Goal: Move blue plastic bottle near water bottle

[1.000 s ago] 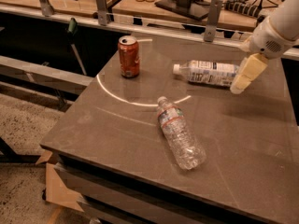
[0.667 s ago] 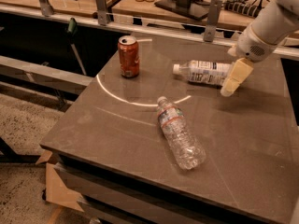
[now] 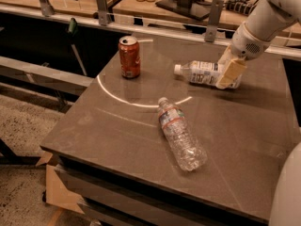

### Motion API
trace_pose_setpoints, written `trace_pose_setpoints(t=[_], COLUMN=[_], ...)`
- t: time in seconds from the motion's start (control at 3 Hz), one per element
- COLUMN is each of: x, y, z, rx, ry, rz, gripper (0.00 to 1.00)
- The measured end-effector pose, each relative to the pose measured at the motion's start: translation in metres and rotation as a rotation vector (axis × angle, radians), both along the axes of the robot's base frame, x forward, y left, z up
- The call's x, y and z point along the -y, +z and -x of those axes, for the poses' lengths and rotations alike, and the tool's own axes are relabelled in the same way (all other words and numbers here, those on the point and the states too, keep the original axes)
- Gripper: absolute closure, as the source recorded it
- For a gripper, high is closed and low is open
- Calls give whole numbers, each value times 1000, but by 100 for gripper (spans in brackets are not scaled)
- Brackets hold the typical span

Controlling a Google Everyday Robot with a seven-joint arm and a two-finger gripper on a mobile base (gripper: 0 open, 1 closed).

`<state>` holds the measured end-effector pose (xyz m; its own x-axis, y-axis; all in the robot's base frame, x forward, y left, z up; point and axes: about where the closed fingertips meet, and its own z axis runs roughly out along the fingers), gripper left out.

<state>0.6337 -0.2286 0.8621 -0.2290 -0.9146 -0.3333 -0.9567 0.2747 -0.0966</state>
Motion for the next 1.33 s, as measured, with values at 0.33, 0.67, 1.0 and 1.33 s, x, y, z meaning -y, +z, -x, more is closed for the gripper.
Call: trace_pose_setpoints(t=[0.33,0.67,1.0,1.33], x=[29,46,48,36], y=[29,47,39,25], z=[21,58,105,142], rx=[44,82,63,30], ry=[6,-1,38,97], rz=[7,-9,-11,-9], gripper=[73,96,100,100])
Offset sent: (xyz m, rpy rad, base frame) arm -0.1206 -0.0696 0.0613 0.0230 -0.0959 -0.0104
